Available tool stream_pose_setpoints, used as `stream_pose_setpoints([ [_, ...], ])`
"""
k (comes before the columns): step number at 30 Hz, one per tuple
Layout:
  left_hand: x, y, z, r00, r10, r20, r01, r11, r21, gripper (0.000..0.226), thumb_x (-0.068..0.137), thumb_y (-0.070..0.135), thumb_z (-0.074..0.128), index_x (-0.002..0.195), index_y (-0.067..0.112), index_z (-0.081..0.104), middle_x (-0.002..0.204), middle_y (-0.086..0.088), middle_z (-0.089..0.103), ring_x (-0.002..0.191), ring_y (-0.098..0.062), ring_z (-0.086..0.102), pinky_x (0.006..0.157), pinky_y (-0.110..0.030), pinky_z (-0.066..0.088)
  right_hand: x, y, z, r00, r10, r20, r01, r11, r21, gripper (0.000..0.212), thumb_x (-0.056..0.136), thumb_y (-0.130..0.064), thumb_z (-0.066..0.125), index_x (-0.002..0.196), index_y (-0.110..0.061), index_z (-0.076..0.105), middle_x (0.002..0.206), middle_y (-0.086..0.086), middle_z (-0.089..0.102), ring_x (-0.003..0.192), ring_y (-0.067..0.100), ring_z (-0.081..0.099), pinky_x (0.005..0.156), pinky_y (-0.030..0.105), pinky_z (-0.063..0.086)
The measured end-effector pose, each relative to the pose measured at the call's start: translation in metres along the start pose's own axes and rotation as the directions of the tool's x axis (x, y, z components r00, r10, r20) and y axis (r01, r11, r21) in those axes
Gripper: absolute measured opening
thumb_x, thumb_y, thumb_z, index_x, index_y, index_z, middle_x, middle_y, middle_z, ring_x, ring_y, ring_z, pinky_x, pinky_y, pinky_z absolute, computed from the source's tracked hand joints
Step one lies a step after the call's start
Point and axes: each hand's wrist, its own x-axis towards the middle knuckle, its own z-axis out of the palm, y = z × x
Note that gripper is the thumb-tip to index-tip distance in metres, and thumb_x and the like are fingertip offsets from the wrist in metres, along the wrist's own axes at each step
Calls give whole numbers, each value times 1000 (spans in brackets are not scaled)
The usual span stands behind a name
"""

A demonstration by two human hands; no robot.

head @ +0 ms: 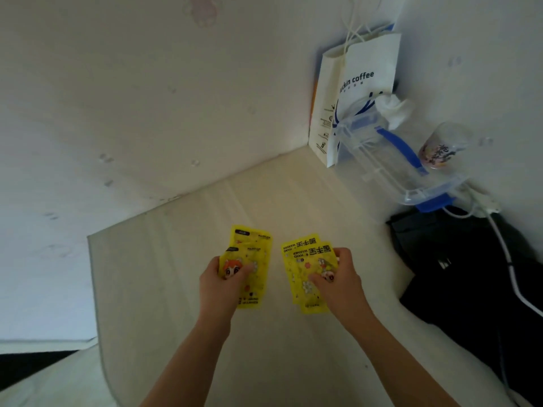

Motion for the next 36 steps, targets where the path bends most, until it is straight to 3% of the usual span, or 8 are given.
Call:
stream_pose_setpoints([
  [3,-24,-7,-13,999,1,36,1,999,-51,23,73,18,82,90,18,67,84,-3,73,74,-23,72,56,-34,58,-31,11,8,998,66,18,-67,996,65,43,83,-10,69,112,-25,41,91,-15,60,78,0,61,59,13,44],
  [5,-35,-10,-18,998,-2,57,7,996,-87,22,75,17,80,91,18,67,82,0,73,71,-18,71,53,-28,55,-44,16,9,995,97,21,-98,992,82,36,83,-11,70,110,-20,50,95,-11,63,84,7,64,64,19,47],
  [15,-94,-80,-84,983,21,183,-17,1000,-23,19,75,19,80,89,19,67,84,-5,73,78,-26,71,67,-43,61,-160,52,49,980,169,-102,-154,978,143,27,82,-15,72,103,-20,56,98,-4,68,87,17,67,74,39,57],
  [18,-117,-103,-112,971,23,239,-23,1000,-2,19,75,19,80,89,20,67,85,-4,73,78,-24,72,65,-39,61,-209,63,66,969,179,-168,-149,974,173,28,82,-15,71,106,-18,55,96,-5,65,84,14,65,67,31,53],
  [23,-162,-135,-151,940,3,340,-9,1000,16,21,76,17,79,93,18,67,91,-7,73,81,-26,72,63,-36,60,-288,81,84,936,239,-258,-180,956,230,30,84,-16,69,109,-19,52,91,-11,60,82,13,62,67,33,52],
  [26,-191,-149,-168,921,-11,390,-4,999,39,22,77,15,78,97,18,68,92,-7,74,82,-25,72,61,-35,60,-336,93,86,917,272,-293,-195,944,266,30,84,-15,69,109,-20,53,90,-10,63,77,5,62,56,24,46],
  [30,-233,-166,-180,887,-21,461,-7,998,58,17,79,14,77,93,20,69,87,-4,74,75,-21,72,60,-34,60,-393,116,88,866,346,-360,-247,923,295,34,81,-17,72,111,-16,56,96,-1,68,82,17,66,69,34,53],
  [36,-297,-199,-178,813,4,582,-90,989,119,17,81,16,75,95,23,70,84,3,75,70,-13,72,55,-29,58,-467,155,70,819,407,-404,-248,886,391,29,82,-19,71,107,-22,58,93,-9,68,81,7,66,59,25,48],
])
